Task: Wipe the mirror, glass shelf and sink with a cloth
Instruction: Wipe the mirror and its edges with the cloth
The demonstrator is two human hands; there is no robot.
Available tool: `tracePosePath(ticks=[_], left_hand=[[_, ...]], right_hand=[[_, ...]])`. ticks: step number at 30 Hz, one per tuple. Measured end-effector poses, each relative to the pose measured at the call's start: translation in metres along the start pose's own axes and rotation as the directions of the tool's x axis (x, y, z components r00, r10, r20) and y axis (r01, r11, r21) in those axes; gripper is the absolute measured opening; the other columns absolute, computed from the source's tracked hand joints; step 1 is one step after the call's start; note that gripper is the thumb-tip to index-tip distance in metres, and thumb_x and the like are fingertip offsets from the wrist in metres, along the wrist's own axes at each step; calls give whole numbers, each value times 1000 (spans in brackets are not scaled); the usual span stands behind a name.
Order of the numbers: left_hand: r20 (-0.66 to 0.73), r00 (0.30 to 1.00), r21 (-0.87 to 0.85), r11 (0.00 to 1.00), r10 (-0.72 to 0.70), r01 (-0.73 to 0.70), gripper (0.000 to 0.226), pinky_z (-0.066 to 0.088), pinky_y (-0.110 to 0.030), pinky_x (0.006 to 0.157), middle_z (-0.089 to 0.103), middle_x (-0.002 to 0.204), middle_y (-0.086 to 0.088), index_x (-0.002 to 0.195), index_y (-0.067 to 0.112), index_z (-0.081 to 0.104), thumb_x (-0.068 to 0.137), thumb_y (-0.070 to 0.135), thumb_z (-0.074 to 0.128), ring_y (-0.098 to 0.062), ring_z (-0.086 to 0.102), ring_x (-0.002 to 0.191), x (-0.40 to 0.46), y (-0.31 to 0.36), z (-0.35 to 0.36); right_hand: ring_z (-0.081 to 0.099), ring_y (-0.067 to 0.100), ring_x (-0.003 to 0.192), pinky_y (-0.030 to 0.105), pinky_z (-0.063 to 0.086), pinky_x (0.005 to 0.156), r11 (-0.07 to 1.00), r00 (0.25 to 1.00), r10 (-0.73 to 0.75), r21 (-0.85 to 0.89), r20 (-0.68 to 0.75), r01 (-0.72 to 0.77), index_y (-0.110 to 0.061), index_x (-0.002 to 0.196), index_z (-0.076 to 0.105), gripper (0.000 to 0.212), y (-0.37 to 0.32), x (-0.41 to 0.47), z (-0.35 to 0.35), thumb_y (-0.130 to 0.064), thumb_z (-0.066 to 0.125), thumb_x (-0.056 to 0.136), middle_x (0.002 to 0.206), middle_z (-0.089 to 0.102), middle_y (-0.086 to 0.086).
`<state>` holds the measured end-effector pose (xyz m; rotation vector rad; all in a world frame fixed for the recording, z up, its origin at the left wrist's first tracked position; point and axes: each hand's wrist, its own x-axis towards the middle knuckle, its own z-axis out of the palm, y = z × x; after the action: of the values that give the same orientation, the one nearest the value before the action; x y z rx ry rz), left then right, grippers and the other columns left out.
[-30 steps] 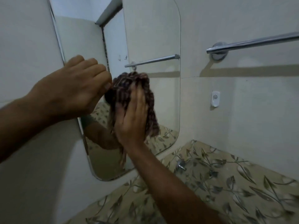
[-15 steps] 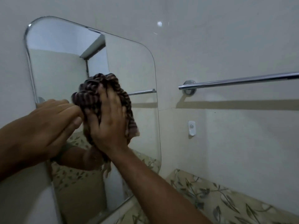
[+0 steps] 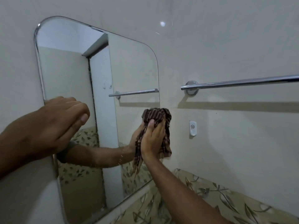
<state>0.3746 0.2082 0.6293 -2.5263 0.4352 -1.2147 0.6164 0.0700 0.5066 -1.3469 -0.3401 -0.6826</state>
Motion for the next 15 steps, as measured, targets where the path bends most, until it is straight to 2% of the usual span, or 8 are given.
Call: tracePosePath(ticks=[4,6,9,12,15], left_hand=[[-7,1000,-6,1000,-5,5,30,40,-38,68,46,76,16,87,30,49,103,42,26,-11,47,70,0,1,-1],[15,1000,5,1000,10,-10,33,37,-39,69,47,75,11,86,25,51,103,40,26,-15,46,69,1,5,-6],[39,999,4,1000,10,-11,33,34,-38,72,49,75,6,86,20,52,101,36,28,-19,45,70,3,12,-11],[37,999,-5,1000,0,0,32,34,-38,74,51,76,1,87,17,52,101,34,29,-21,44,71,3,17,-12],[34,999,-5,1000,-10,10,31,33,-37,74,49,75,0,87,17,50,101,33,28,-20,41,70,2,20,-12]], right_hand=[[15,15,152,44,16,125,989,990,-141,-50,12,141,-18,158,19,76,-25,8,7,-61,18,96,165,19,0],[15,15,153,41,11,126,975,976,-215,-42,27,216,-15,158,21,74,-52,31,17,-58,20,97,165,21,2],[12,15,153,43,7,126,968,967,-247,-26,53,249,-14,157,22,67,-70,53,23,-51,28,102,165,20,4],[8,10,152,44,6,126,965,960,-261,-5,106,263,-16,158,18,62,-46,33,14,-44,33,104,166,17,4],[10,9,152,49,16,124,984,979,-179,-4,94,181,-23,158,17,65,12,-21,-2,-53,30,102,166,18,-1]])
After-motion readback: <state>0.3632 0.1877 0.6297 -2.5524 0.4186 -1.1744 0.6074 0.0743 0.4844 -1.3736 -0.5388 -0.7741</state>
